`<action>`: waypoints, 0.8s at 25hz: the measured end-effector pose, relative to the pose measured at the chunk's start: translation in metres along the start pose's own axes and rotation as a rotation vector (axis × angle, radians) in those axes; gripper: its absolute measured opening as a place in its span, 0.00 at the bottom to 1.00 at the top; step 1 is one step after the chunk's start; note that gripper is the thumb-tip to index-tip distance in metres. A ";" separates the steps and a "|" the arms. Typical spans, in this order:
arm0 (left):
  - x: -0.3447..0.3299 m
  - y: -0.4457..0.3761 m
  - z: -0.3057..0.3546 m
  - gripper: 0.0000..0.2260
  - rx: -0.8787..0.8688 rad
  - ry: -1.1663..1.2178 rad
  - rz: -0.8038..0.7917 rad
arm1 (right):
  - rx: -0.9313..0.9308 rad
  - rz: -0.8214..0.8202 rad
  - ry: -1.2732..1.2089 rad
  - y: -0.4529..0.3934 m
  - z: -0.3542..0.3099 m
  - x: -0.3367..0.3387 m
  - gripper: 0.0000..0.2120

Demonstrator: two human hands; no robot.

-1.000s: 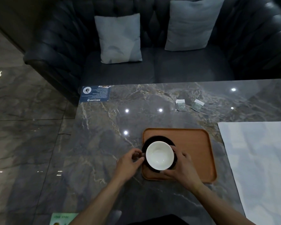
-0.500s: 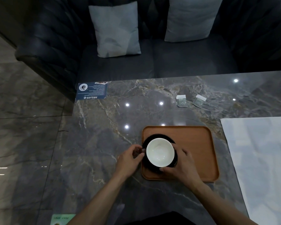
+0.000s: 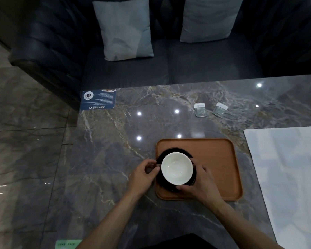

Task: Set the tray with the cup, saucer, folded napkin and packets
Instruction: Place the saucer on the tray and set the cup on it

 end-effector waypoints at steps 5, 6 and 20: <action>-0.001 0.001 -0.005 0.08 0.005 0.000 -0.020 | 0.012 -0.020 -0.015 -0.001 0.000 0.002 0.48; -0.002 0.001 -0.005 0.08 0.002 0.005 -0.024 | 0.014 -0.021 -0.020 0.000 0.000 0.002 0.48; -0.002 0.008 -0.010 0.07 -0.005 0.022 0.010 | 0.020 -0.069 0.011 -0.010 0.000 0.000 0.48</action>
Point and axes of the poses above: each hand's wrist, its own y-axis away from the middle knuckle, its own x-axis out of the back of the hand, z = x × y, the point moved 5 cm from there along -y, towards the middle knuckle, and after that the axes turned 10 degrees about -x, right-handed, at the moved point
